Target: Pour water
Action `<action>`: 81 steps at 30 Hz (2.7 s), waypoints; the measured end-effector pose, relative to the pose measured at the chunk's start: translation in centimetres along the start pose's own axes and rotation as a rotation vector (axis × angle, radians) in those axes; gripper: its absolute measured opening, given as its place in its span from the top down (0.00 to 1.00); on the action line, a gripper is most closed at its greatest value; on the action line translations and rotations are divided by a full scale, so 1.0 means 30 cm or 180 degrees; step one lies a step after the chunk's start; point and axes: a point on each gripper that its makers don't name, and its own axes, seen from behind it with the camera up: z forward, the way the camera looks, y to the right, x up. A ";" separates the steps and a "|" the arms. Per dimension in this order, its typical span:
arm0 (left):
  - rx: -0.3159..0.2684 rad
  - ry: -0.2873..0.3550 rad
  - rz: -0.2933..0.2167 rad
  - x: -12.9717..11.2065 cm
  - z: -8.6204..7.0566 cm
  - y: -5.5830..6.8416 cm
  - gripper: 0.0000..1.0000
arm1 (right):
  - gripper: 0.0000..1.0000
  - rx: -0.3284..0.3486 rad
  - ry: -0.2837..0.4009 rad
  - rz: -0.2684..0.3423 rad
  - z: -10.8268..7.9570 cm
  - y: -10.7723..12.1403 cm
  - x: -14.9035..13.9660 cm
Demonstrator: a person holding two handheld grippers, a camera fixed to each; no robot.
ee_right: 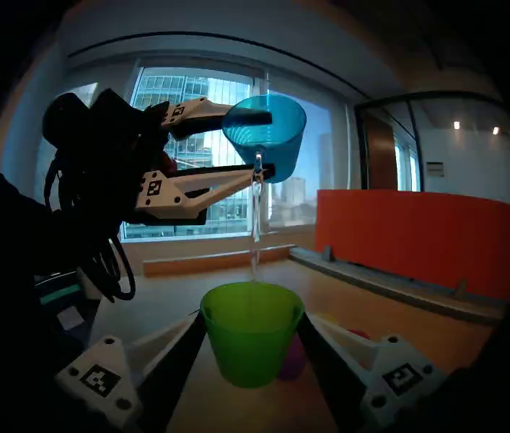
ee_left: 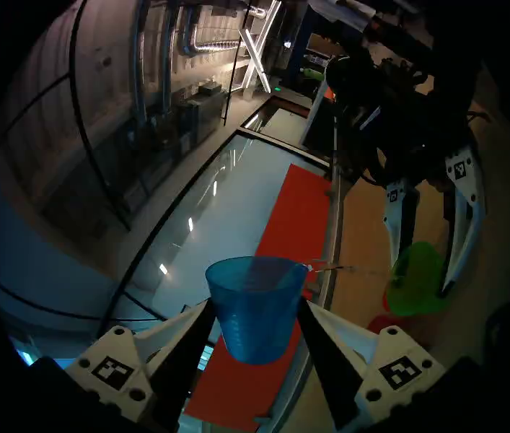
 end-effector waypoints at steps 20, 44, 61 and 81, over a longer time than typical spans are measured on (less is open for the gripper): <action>-0.0004 -0.0004 0.0153 0.015 -0.012 0.004 0.20 | 0.10 -0.0002 0.0007 -0.0012 -0.003 -0.004 0.005; -0.0025 0.0003 0.0371 0.022 -0.020 0.008 0.20 | 0.10 -0.0018 0.0019 -0.0020 -0.005 0.006 0.006; -0.0027 0.0024 0.0551 0.037 -0.022 0.000 0.20 | 0.10 -0.0022 0.0027 -0.0034 -0.005 0.009 0.005; -0.0002 0.0064 0.0876 0.058 -0.014 -0.003 0.20 | 0.10 -0.0038 0.0033 -0.0066 -0.013 0.009 0.013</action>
